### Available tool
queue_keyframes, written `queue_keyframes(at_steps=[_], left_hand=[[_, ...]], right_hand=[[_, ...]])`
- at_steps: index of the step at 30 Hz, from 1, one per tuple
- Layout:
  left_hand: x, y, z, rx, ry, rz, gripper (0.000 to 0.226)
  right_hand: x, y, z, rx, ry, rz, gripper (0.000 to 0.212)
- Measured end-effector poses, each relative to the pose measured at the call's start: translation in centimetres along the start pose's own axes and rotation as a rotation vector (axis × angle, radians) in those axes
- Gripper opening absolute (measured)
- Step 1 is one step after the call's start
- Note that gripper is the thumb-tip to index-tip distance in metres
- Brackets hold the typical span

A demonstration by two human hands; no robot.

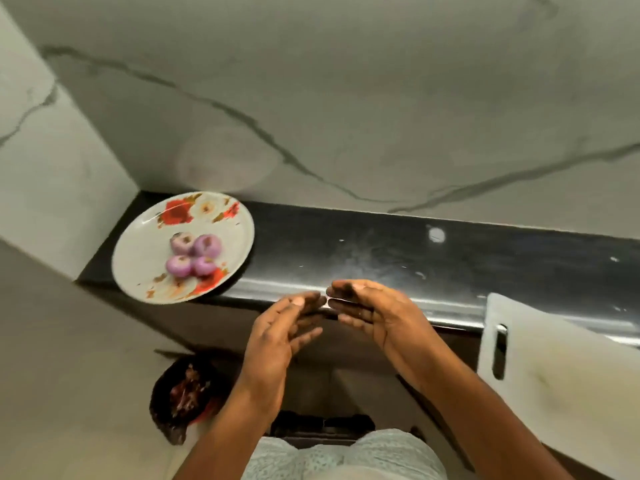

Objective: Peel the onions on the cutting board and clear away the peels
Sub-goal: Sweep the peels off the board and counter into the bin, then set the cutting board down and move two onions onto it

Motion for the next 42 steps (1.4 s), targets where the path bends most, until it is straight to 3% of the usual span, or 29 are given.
queue_keyframes(at_steps=[8, 14, 18, 20, 22, 26, 35, 42], left_hand=[[-12.9, 2.3, 2.4, 0.147, 0.238, 0.411, 0.028], [-19.1, 5.1, 8.8, 0.29, 0.459, 0.556, 0.021], [-21.3, 6.7, 14.3, 0.408, 0.648, 0.587, 0.051], [-22.2, 7.1, 16.4, 0.5, 0.596, 0.576, 0.05], [-23.2, 7.1, 17.9, 0.567, 0.499, 0.574, 0.034], [-23.6, 7.6, 19.8, 0.548, 0.392, 0.504, 0.012], [-21.6, 8.8, 17.7, 0.41, 0.215, 0.56, 0.025], [-13.3, 10.4, 11.3, 0.346, 0.142, 0.453, 0.027]], right_hand=[[12.1, -10.4, 1.3, 0.196, -0.005, -0.462, 0.026], [19.9, -17.6, -1.5, 0.196, -0.159, -0.844, 0.019], [23.0, -20.4, -5.0, 0.091, -0.351, -0.992, 0.022], [23.7, -20.9, -6.7, 0.041, -0.403, -1.002, 0.026], [24.2, -21.2, -7.9, 0.008, -0.408, -1.009, 0.028], [24.4, -21.2, -8.7, -0.005, -0.424, -1.014, 0.029], [25.8, -21.3, -5.7, -0.061, -0.634, -0.993, 0.035], [25.4, -17.1, -2.7, -0.051, -0.873, -1.01, 0.043]])
Point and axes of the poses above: each hand's wrist, its own y-axis towards the middle knuckle, its own x-axis out of the back of the hand, z = x × y, the point moved 4 cm from there along y, towards the middle knuckle, and after that the axes turned 13 degrees about z, right-handed, at the moved point
